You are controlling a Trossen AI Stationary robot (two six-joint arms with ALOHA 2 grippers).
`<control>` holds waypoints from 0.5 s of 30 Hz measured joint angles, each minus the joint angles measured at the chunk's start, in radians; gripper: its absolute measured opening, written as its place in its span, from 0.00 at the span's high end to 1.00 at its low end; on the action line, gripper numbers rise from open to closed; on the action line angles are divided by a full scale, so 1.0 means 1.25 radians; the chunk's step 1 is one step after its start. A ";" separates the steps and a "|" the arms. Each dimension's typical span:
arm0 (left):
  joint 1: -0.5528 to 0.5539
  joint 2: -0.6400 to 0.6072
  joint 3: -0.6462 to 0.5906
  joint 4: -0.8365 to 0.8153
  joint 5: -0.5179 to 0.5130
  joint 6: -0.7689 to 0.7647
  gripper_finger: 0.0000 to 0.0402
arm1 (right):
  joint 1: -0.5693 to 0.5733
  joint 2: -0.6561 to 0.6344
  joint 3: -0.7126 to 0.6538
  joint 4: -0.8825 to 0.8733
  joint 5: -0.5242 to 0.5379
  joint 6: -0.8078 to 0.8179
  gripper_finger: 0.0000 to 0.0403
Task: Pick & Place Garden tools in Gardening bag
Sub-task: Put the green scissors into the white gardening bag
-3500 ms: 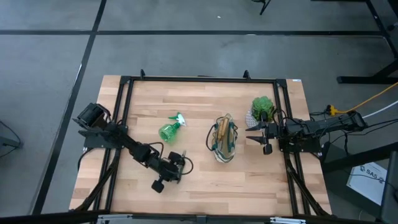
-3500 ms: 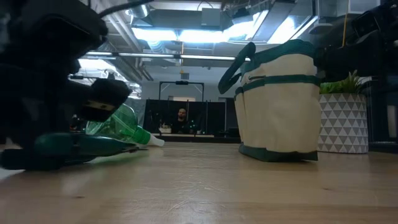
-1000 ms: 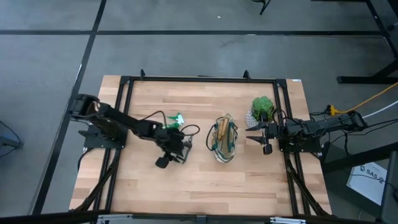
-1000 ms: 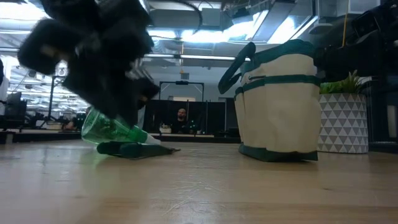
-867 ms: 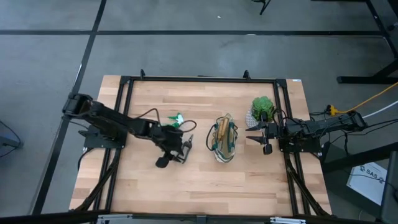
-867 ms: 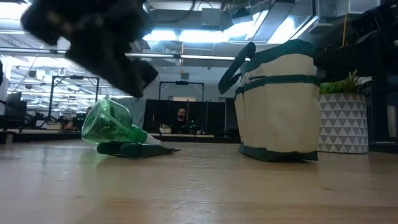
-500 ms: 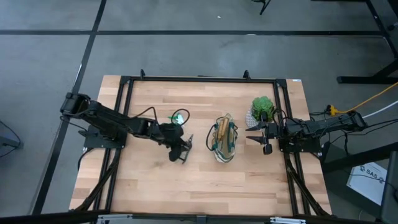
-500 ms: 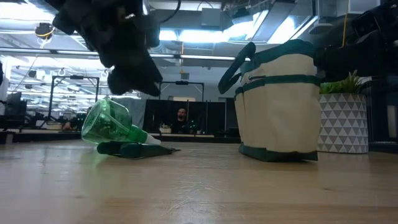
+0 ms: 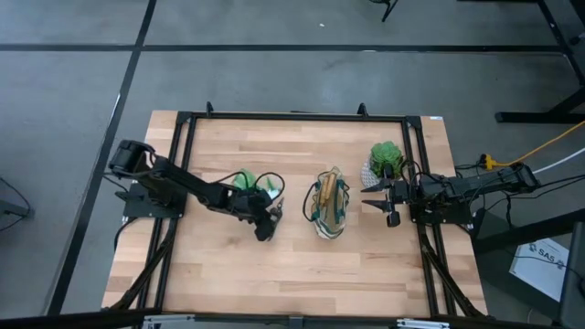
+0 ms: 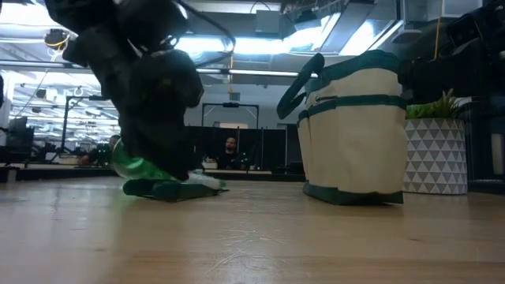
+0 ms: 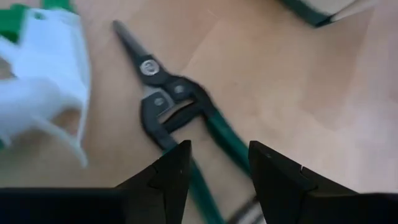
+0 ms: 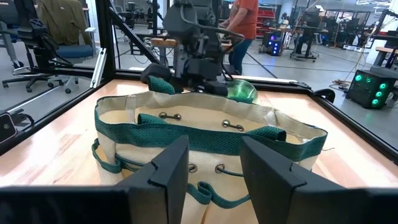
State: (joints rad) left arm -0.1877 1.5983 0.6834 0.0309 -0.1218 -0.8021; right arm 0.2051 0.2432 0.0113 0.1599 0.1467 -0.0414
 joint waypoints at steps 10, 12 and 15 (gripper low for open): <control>0.005 0.022 0.004 -0.032 -0.008 0.030 0.61 | 0.000 0.000 0.000 0.000 0.000 0.000 0.64; 0.006 0.022 0.004 -0.042 -0.008 0.031 0.61 | 0.000 0.000 0.000 0.000 0.000 0.000 0.64; 0.006 0.016 0.003 -0.048 -0.006 0.031 0.61 | 0.000 0.000 0.000 0.000 0.000 0.000 0.64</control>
State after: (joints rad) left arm -0.1806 1.6189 0.6872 -0.0285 -0.1293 -0.7631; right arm 0.2054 0.2432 0.0113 0.1596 0.1467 -0.0414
